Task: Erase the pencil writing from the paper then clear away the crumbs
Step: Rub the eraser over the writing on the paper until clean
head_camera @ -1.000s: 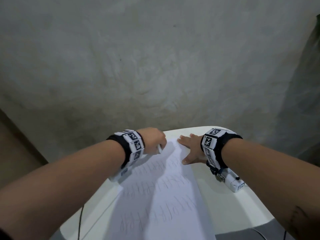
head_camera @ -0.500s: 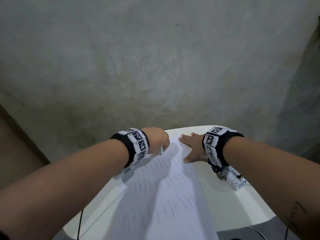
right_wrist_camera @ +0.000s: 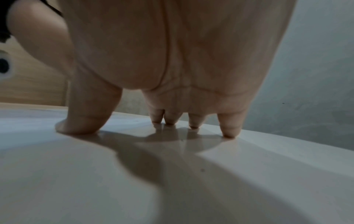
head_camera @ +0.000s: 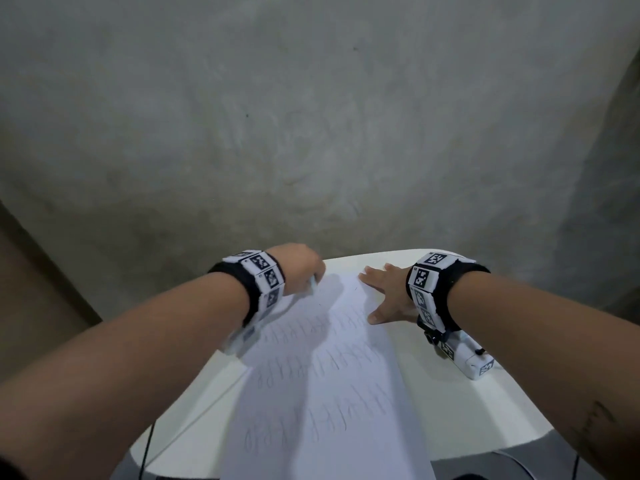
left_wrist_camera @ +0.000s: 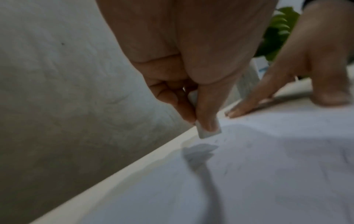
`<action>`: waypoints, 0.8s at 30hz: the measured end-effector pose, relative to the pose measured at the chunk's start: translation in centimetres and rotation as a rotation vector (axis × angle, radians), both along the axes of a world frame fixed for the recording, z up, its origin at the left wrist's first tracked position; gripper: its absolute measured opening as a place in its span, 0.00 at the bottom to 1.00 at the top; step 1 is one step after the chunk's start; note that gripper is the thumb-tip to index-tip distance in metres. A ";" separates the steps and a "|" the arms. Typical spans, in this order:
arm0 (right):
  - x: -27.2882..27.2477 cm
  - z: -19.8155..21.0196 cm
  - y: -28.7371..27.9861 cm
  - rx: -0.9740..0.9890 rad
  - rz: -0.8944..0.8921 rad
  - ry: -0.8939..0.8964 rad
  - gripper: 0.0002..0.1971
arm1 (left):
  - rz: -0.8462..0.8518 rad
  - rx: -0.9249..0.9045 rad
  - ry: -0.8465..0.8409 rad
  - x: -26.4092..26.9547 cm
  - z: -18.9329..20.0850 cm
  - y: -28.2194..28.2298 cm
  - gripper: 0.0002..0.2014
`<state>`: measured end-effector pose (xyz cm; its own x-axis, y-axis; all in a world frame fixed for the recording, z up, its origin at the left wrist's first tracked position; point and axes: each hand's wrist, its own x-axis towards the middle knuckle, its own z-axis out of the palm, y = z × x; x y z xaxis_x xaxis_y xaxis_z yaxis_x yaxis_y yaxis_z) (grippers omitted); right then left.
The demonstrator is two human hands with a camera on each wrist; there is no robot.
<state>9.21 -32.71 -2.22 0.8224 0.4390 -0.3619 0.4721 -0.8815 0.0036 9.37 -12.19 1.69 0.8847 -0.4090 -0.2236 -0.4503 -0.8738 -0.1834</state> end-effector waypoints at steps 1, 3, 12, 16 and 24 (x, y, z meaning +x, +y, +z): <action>0.0 0.1 0.0 0.003 0.001 0.003 0.45 | -0.009 -0.058 -0.038 0.3 0.0 -0.9 0.10; -0.1 0.1 0.0 0.001 0.000 0.004 0.45 | -0.030 -0.098 -0.054 0.5 -0.6 -2.4 0.10; 0.3 -0.2 0.0 0.032 -0.016 0.027 0.46 | 0.099 0.118 0.094 -0.1 -0.1 2.7 0.12; 0.5 -0.4 -0.1 0.033 -0.024 0.038 0.46 | -0.021 -0.030 -0.033 -0.9 -0.7 -0.5 0.09; 1.0 -0.9 0.1 0.042 -0.018 0.059 0.47 | -0.014 0.038 0.053 -2.3 -1.0 2.0 0.08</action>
